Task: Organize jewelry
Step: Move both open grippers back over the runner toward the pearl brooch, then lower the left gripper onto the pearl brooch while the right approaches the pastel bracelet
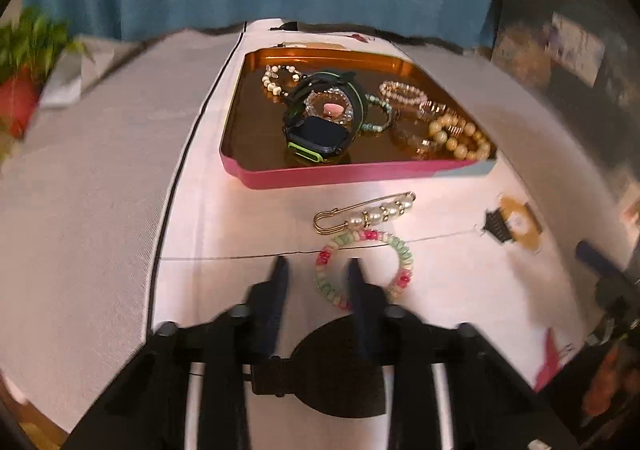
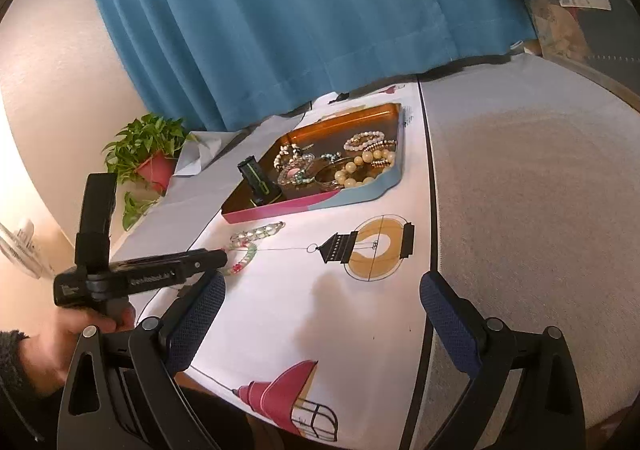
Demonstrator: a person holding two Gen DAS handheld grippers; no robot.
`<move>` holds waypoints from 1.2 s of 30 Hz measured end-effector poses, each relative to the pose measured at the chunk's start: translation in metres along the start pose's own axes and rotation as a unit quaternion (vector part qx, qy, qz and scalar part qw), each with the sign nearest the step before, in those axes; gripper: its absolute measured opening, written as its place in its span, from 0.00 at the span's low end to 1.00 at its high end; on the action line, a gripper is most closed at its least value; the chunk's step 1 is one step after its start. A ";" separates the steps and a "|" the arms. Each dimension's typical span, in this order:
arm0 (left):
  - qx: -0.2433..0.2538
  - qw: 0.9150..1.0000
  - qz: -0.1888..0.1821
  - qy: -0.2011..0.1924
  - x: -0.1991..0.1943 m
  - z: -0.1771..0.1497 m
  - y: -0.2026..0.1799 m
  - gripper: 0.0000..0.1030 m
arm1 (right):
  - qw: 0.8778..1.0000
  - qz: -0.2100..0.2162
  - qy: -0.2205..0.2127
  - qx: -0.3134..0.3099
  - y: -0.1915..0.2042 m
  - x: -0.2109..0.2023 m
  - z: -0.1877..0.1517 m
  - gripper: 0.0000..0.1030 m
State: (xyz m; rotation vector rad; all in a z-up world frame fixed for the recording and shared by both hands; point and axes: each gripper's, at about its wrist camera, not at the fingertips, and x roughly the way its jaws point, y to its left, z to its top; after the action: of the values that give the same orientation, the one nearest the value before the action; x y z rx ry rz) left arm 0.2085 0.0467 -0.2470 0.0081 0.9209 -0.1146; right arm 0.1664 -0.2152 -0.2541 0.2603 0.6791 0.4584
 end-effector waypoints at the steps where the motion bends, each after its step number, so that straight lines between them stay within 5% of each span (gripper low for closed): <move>1: 0.001 1.000 -0.013 0.005 0.000 0.000 -0.005 0.03 | 1.000 -0.005 0.003 -0.002 0.000 0.001 0.000 0.95; 7: -0.017 0.987 -0.160 0.021 0.001 -0.009 -0.057 0.04 | 1.000 -0.016 0.017 -0.014 0.004 0.011 0.000 0.92; 12: -0.081 0.984 -0.157 0.006 0.002 -0.008 -0.044 0.06 | 0.998 -0.045 0.030 -0.036 0.006 0.016 -0.005 0.76; 15: -0.071 0.990 -0.120 -0.003 0.000 -0.003 -0.024 0.11 | 0.996 -0.054 0.043 -0.059 0.010 0.020 -0.009 0.53; 17: -0.064 0.993 -0.098 -0.007 -0.003 0.002 -0.012 0.31 | 0.994 -0.054 0.046 -0.083 0.017 0.022 -0.010 0.45; 19: -0.072 0.992 -0.106 -0.009 -0.003 0.003 0.003 0.43 | 0.993 -0.052 0.043 -0.094 0.023 0.023 -0.010 0.45; 21: -0.077 0.990 -0.119 -0.004 -0.001 0.003 0.009 0.43 | 0.993 -0.047 0.042 -0.100 0.027 0.025 -0.009 0.45; 29: 0.005 0.997 -0.070 -0.029 0.007 0.024 0.012 0.43 | 0.994 -0.028 0.038 -0.095 0.046 0.040 0.001 0.45; 36: 0.109 0.992 -0.069 -0.006 0.025 0.029 -0.012 0.42 | 0.981 -0.042 0.075 -0.172 0.073 0.071 -0.006 0.39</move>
State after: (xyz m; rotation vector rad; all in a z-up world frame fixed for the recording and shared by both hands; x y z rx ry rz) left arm 0.2449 0.0310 -0.2485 0.1465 0.8927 -0.3427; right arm 0.1874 -0.1169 -0.2700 -0.1300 0.7427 0.5088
